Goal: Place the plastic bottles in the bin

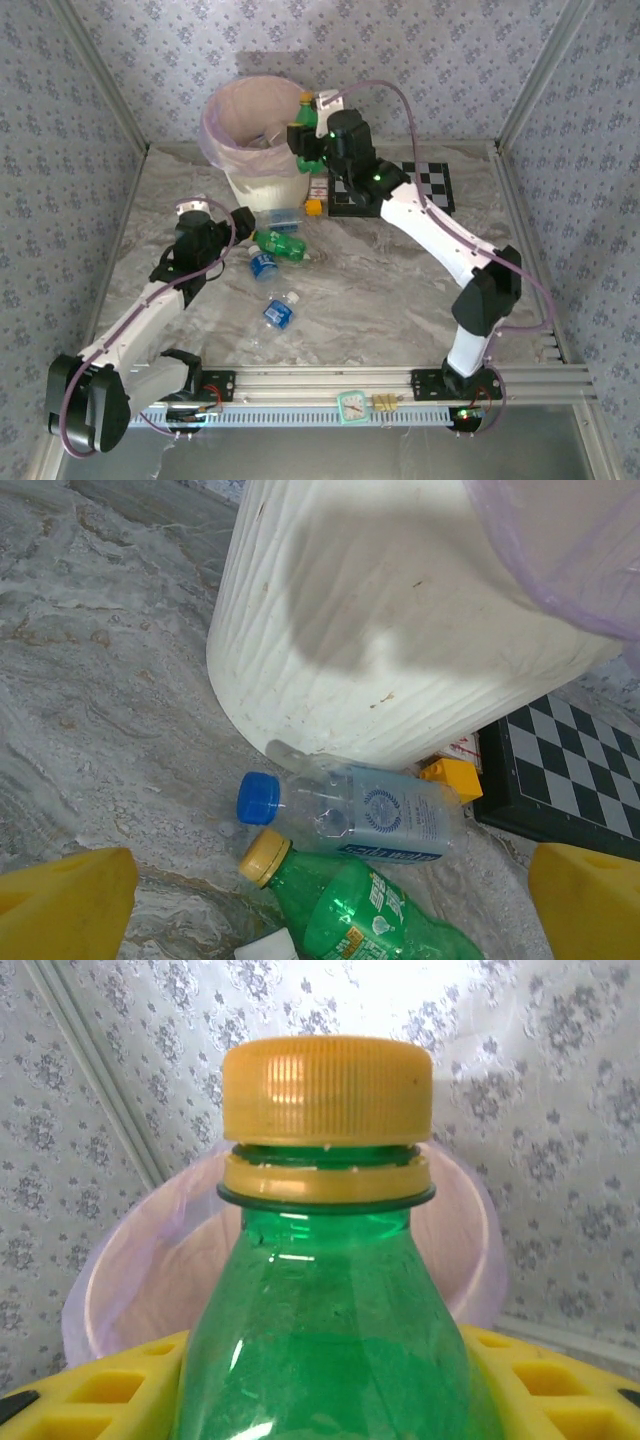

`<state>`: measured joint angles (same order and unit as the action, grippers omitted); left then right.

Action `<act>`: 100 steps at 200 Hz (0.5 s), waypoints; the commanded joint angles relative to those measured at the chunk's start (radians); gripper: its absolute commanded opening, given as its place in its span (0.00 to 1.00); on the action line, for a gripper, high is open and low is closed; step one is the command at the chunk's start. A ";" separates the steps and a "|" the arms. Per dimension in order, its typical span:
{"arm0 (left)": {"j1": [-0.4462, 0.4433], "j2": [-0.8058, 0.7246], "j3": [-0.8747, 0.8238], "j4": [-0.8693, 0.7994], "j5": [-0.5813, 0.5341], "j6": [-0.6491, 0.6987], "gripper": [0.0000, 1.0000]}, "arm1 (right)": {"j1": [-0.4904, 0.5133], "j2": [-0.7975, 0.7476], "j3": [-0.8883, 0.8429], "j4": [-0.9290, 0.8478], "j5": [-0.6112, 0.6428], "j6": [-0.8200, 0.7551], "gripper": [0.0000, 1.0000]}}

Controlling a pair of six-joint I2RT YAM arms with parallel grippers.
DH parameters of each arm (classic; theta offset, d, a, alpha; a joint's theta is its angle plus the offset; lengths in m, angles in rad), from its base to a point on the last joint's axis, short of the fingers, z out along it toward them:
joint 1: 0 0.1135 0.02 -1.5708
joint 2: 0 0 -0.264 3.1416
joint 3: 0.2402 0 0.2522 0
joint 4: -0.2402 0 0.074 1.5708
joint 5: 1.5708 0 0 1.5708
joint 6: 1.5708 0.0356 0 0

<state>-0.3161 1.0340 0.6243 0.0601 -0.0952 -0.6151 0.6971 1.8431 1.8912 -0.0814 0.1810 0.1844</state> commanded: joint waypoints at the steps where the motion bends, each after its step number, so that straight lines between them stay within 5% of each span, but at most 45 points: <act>1: 0.002 -0.004 -0.005 0.010 0.022 -0.008 1.00 | -0.015 0.076 0.127 0.021 -0.018 -0.055 0.52; 100: 0.002 0.021 -0.010 0.012 0.075 -0.045 1.00 | -0.026 0.460 0.607 0.057 -0.060 -0.092 0.51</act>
<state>-0.3161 1.0512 0.6155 0.0605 -0.0414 -0.6491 0.6796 2.2341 2.3936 -0.0589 0.1543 0.1104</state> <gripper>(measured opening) 0.997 0.572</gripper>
